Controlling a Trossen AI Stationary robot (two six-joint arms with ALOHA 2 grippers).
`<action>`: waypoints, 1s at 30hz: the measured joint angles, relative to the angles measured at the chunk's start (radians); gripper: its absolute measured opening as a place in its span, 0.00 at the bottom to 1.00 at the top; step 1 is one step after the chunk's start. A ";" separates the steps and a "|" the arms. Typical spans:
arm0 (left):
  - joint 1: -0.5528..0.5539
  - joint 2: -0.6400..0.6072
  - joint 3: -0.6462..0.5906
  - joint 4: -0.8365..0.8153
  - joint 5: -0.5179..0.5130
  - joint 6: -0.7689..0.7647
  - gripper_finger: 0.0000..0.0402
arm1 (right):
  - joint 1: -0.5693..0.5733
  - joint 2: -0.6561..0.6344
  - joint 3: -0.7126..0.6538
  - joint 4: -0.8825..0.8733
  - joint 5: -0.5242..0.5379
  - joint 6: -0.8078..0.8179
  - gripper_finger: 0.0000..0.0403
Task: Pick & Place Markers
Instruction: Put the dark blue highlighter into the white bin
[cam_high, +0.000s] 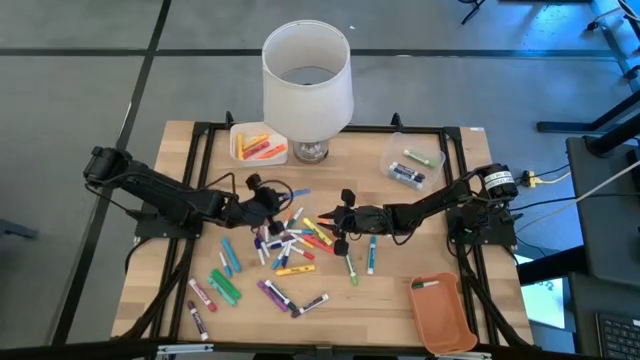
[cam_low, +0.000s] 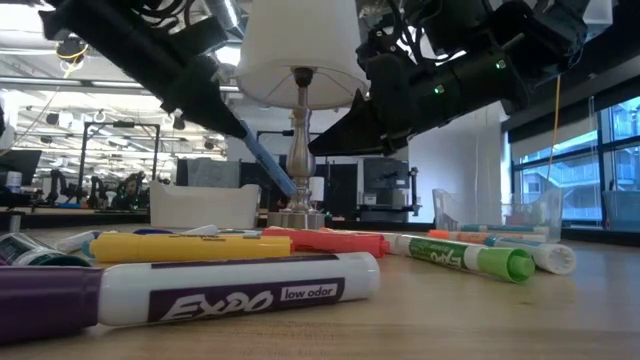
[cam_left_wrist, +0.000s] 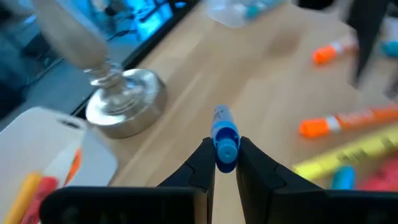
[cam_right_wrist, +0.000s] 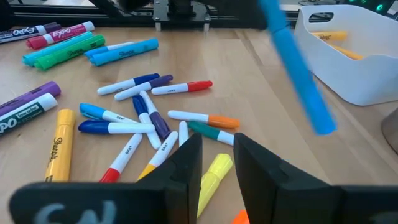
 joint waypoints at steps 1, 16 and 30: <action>0.014 -0.007 0.007 -0.012 -0.003 -0.026 0.10 | -0.002 0.000 0.000 0.000 0.000 0.000 0.23; 0.173 -0.173 0.044 -0.403 -0.045 -0.243 0.11 | -0.003 0.000 -0.001 -0.047 0.000 0.008 0.23; 0.178 -0.225 -0.016 -0.454 -0.017 -0.359 0.11 | -0.002 0.000 0.000 -0.058 -0.008 0.007 0.23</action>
